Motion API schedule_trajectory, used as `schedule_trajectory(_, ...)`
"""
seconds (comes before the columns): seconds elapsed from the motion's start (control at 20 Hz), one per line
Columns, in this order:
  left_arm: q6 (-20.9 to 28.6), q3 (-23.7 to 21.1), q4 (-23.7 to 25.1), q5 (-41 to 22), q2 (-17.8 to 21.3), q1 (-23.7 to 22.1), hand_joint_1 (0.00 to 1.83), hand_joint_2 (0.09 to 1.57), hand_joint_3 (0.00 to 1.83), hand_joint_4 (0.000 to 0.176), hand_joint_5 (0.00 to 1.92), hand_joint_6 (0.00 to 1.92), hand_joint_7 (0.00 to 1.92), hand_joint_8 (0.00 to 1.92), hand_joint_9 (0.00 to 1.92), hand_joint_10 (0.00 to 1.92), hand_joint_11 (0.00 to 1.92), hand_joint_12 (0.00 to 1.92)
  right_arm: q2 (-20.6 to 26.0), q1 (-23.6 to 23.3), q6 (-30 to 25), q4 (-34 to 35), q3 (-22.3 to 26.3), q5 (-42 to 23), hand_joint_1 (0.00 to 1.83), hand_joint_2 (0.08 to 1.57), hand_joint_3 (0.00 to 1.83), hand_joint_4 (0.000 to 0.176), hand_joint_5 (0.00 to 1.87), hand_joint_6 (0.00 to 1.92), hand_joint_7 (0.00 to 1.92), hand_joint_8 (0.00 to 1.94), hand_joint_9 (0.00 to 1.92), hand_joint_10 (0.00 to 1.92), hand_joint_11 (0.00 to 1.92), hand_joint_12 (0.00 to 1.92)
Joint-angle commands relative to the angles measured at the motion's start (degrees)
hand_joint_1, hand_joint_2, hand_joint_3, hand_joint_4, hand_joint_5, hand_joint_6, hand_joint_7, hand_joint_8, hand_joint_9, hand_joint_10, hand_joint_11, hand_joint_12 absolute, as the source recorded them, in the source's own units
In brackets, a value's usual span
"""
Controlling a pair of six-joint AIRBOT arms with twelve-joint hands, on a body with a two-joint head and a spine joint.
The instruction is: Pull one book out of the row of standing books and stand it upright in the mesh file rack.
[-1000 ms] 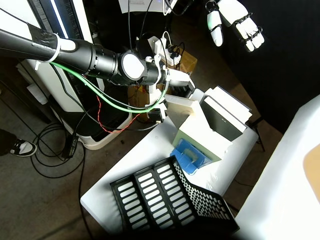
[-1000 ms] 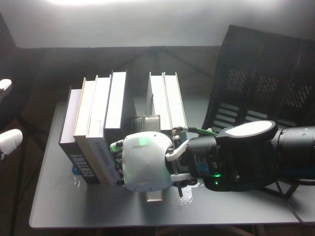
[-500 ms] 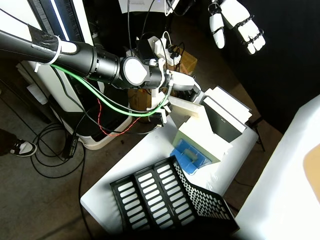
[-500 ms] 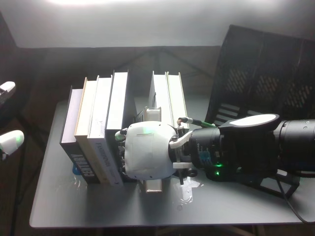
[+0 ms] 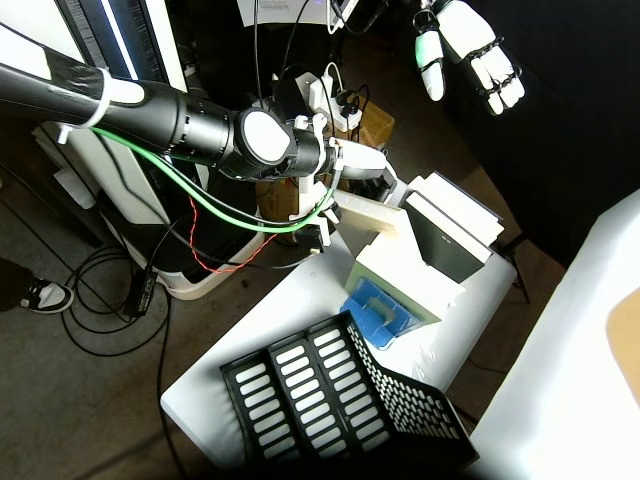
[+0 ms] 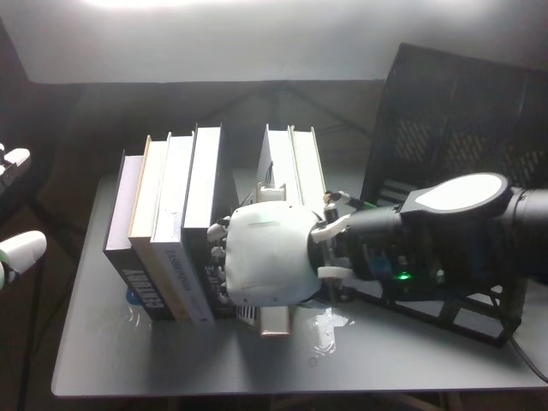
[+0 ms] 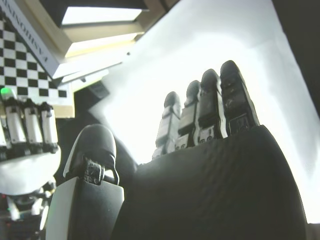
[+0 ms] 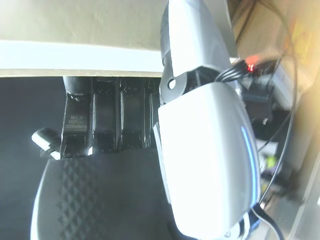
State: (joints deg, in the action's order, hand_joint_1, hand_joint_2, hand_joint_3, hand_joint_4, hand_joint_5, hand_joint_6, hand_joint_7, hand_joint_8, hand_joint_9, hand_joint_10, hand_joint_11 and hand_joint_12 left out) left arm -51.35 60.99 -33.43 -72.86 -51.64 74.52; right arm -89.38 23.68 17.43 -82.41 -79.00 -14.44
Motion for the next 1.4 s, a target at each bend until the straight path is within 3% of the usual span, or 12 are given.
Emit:
schedule_trajectory(0.0,0.0,0.2,-0.5,-7.0,0.5,-0.3,0.03,1.37,0.0,0.056,0.03,0.0,0.0,0.0,0.0,0.0,0.0,0.0,1.9,-0.6,-3.4,-1.1,0.2,0.3,1.37,1.14,0.0,0.0,0.87,1.02,1.04,1.01,0.77,1.45,0.44,1.86)
schedule_trajectory(0.2,0.1,0.1,-0.4,-7.2,0.6,-0.3,0.01,1.36,0.0,0.063,0.03,0.0,0.0,0.0,0.0,0.0,0.0,0.0,5.3,-3.8,-14.7,-11.6,1.4,-3.3,1.36,1.17,0.01,0.0,0.79,1.15,0.92,1.17,0.75,1.52,0.49,1.91)
schedule_trajectory(0.3,0.1,0.0,-0.4,-7.4,0.6,-0.3,0.0,1.36,0.0,0.051,0.04,0.01,0.0,0.0,0.0,0.0,0.0,0.0,7.2,-5.3,-18.4,-13.7,1.9,-5.0,1.35,1.19,0.01,0.0,0.73,1.25,0.88,1.17,0.76,1.55,0.49,1.92)
schedule_trajectory(0.4,0.3,0.0,-0.4,-7.4,0.6,-0.3,0.0,1.36,0.0,0.057,0.03,0.0,0.0,0.0,0.0,0.0,0.0,0.0,8.9,-6.7,-19.5,-13.7,2.4,-5.9,1.34,1.23,0.01,0.0,0.72,1.29,0.82,1.28,0.65,1.68,0.41,1.92)
schedule_trajectory(0.55,0.4,0.0,-0.4,-7.6,0.7,-0.3,0.01,1.36,0.0,0.059,0.04,0.01,0.0,0.0,0.0,0.0,0.0,0.0,10.9,-8.5,-19.5,-13.8,3.5,-6.6,1.34,1.22,0.0,0.0,0.72,1.32,0.85,1.2,0.68,1.63,0.41,1.92)
schedule_trajectory(0.65,0.4,0.0,-0.4,-7.7,0.7,-0.4,0.0,1.36,0.0,0.075,0.01,0.0,0.0,0.0,0.0,0.0,0.0,0.0,12.1,-9.4,-19.7,-13.8,4.1,-7.0,1.15,1.26,0.02,0.0,0.69,1.36,0.77,1.49,0.66,1.62,0.46,1.92)
schedule_trajectory(0.75,0.4,0.0,-0.5,-7.8,0.7,-0.4,0.0,1.36,0.0,0.076,0.01,0.0,0.0,0.0,0.0,0.0,0.0,0.0,12.9,-10.0,-20.3,-13.6,4.5,-7.8,1.15,1.26,0.02,0.0,0.68,1.36,0.76,1.51,0.65,1.63,0.46,1.92)
schedule_trajectory(0.85,0.4,0.0,-0.5,-7.8,0.7,-0.4,0.0,1.36,0.0,0.076,0.01,0.0,0.0,0.0,0.0,0.0,0.0,0.0,13.7,-10.4,-21.2,-13.6,4.7,-8.8,1.15,1.26,0.02,0.0,0.68,1.36,0.76,1.51,0.65,1.63,0.46,1.92)
schedule_trajectory(0.9,0.4,0.0,-0.5,-7.8,0.6,-0.5,0.0,1.36,0.0,0.059,0.04,0.01,0.0,0.0,0.0,0.0,0.0,0.0,14.4,-10.6,-21.6,-13.6,5.1,-9.2,1.3,1.23,0.01,0.0,0.71,1.25,0.79,1.42,0.69,1.6,0.53,1.9)
schedule_trajectory(1.0,0.4,0.0,-0.5,-7.8,0.6,-0.5,0.02,1.36,0.0,0.048,0.05,0.01,0.0,0.0,0.0,0.0,0.0,0.0,15.8,-11.3,-22.0,-13.4,6.0,-9.8,1.32,1.27,0.01,0.0,0.64,1.37,0.75,1.48,0.59,1.71,0.49,1.92)
schedule_trajectory(1.15,0.4,0.1,-0.5,-7.6,0.5,-0.7,0.0,1.36,0.0,0.065,0.03,0.01,0.0,0.0,0.0,0.0,0.0,0.0,17.7,-12.3,-22.8,-14.1,7.2,-10.3,1.33,1.26,0.0,0.0,0.68,1.34,0.76,1.44,0.59,1.7,0.51,1.92)
schedule_trajectory(1.35,0.3,0.3,0.2,-7.1,0.4,-1.9,0.0,1.36,0.0,0.059,0.04,0.01,0.0,0.0,0.0,0.0,0.0,0.0,19.6,-15.7,-30.4,-19.7,7.3,-12.0,1.32,1.27,0.0,0.0,0.65,1.38,0.72,1.48,0.59,1.71,0.53,1.92)
